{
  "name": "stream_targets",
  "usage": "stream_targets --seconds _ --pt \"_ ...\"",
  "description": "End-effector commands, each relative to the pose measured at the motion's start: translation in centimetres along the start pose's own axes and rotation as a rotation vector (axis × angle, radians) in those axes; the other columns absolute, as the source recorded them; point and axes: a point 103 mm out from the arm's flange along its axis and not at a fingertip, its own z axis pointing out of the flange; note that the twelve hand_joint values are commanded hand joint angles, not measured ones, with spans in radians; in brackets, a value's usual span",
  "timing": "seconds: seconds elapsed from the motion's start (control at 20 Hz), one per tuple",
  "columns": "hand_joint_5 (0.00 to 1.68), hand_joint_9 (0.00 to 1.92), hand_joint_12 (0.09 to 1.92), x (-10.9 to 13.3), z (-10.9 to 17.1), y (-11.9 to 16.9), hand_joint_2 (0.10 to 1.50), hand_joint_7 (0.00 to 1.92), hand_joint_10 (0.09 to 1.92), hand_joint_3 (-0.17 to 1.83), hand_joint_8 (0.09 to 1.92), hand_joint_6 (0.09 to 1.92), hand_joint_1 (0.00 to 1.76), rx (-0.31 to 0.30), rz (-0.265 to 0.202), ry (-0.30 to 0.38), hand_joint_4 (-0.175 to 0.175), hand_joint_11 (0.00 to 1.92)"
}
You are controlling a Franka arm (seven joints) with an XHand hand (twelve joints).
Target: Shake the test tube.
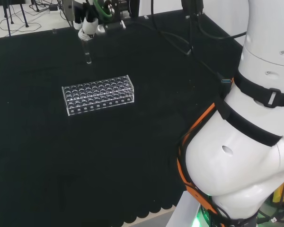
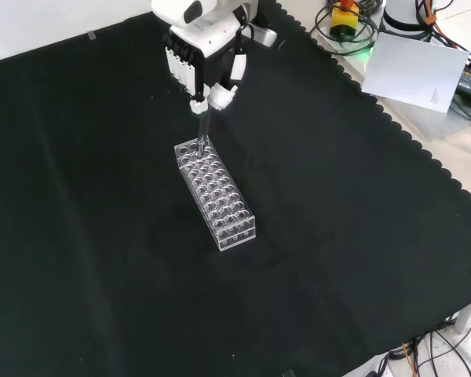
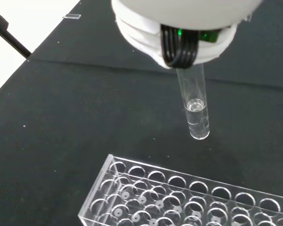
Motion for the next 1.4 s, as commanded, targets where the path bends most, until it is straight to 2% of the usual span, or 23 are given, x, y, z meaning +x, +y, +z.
stream_targets --seconds 0.05,0.4,0.6,0.8,1.4 --pt "1.43 1.41 1.02 -2.7 0.3 -0.7 0.63 1.47 0.4 0.58 0.54 0.09 1.44 0.012 0.058 -0.032 -0.175 1.41" --pt "1.44 1.41 1.02 -8.6 -0.3 -2.5 0.63 1.47 0.4 0.58 0.54 0.09 1.44 0.016 0.172 -0.088 -0.175 1.41" --pt "1.44 1.41 1.02 -10.0 -0.6 -3.2 0.63 1.47 0.4 0.58 0.54 0.09 1.44 0.015 0.2 -0.103 -0.175 1.41" --pt "1.44 1.41 1.02 -9.5 -0.5 -3.0 0.63 1.47 0.4 0.58 0.54 0.09 1.44 0.012 0.188 -0.096 -0.175 1.41" --pt "1.44 1.41 1.02 -4.3 0.1 -0.9 0.63 1.47 0.4 0.59 0.54 0.09 1.44 0.004 0.094 -0.019 -0.175 1.4"
